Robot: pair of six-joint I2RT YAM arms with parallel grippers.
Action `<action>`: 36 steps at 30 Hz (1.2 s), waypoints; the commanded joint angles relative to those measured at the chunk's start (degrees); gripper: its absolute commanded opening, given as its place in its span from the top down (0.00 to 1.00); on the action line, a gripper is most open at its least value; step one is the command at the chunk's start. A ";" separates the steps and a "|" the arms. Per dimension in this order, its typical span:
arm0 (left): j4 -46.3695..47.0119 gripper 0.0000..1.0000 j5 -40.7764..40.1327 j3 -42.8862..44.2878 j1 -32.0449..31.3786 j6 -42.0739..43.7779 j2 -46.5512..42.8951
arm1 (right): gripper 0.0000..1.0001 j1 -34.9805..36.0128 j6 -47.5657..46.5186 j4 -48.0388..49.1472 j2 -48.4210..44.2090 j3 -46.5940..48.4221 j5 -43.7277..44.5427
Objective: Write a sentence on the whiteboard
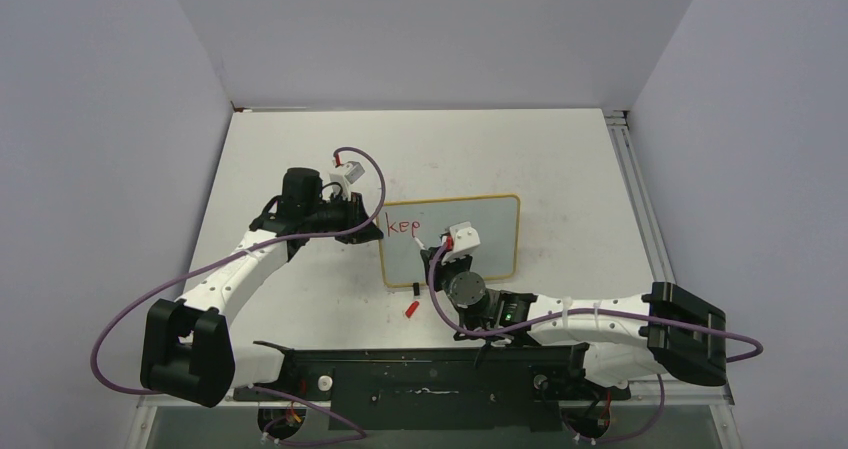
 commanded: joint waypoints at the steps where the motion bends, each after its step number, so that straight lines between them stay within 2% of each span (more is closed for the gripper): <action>1: 0.83 1.00 1.46 1.89 -0.19 -0.44 -2.06 | 0.95 -0.10 0.32 -0.92 -1.60 -0.52 4.33; 13: 0.68 1.00 1.03 1.89 -0.19 -0.26 -2.07 | 0.95 -0.01 -0.13 -1.39 -3.14 -0.76 4.33; 22: 0.27 1.00 0.48 2.00 -0.18 -0.04 -2.01 | 0.95 2.42 -4.36 -3.07 -10.13 0.85 4.33; 36: 0.22 1.00 0.46 2.07 -0.19 0.10 -1.75 | 0.95 0.32 -6.83 -0.50 -7.04 1.37 4.32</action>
